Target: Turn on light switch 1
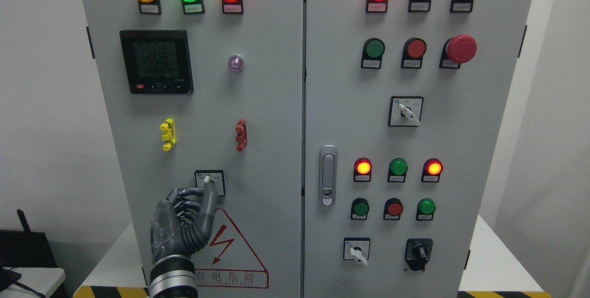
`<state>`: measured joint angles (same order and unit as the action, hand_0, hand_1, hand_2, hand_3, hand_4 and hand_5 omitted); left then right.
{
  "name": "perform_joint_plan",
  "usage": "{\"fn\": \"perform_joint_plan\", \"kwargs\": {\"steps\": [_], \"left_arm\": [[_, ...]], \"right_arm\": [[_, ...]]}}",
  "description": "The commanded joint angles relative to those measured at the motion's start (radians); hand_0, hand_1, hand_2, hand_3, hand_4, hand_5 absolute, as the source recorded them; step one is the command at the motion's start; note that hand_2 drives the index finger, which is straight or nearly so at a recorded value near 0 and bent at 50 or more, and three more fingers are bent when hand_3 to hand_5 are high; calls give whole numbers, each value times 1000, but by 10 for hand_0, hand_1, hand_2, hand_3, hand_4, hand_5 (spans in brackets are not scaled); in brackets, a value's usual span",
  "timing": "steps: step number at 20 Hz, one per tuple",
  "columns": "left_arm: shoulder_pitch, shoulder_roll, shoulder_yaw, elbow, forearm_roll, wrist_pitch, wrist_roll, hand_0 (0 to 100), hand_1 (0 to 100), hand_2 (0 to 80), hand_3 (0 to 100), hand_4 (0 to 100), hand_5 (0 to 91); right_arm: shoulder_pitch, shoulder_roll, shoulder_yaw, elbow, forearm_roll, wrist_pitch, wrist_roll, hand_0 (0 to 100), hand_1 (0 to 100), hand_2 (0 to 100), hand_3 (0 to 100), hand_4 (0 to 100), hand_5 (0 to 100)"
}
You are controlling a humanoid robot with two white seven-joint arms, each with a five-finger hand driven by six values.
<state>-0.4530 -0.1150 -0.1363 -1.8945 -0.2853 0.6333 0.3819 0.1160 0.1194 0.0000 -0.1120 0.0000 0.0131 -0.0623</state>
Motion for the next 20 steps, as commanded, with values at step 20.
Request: {"fn": "perform_joint_plan", "kwargs": {"steps": [20], "left_arm": [[-20, 0, -2, 2, 0, 36, -8, 314, 368, 480, 784, 871, 876]], "right_arm": [[1, 0, 17, 0, -25, -1, -1, 120, 389, 0, 0, 0, 0]]}}
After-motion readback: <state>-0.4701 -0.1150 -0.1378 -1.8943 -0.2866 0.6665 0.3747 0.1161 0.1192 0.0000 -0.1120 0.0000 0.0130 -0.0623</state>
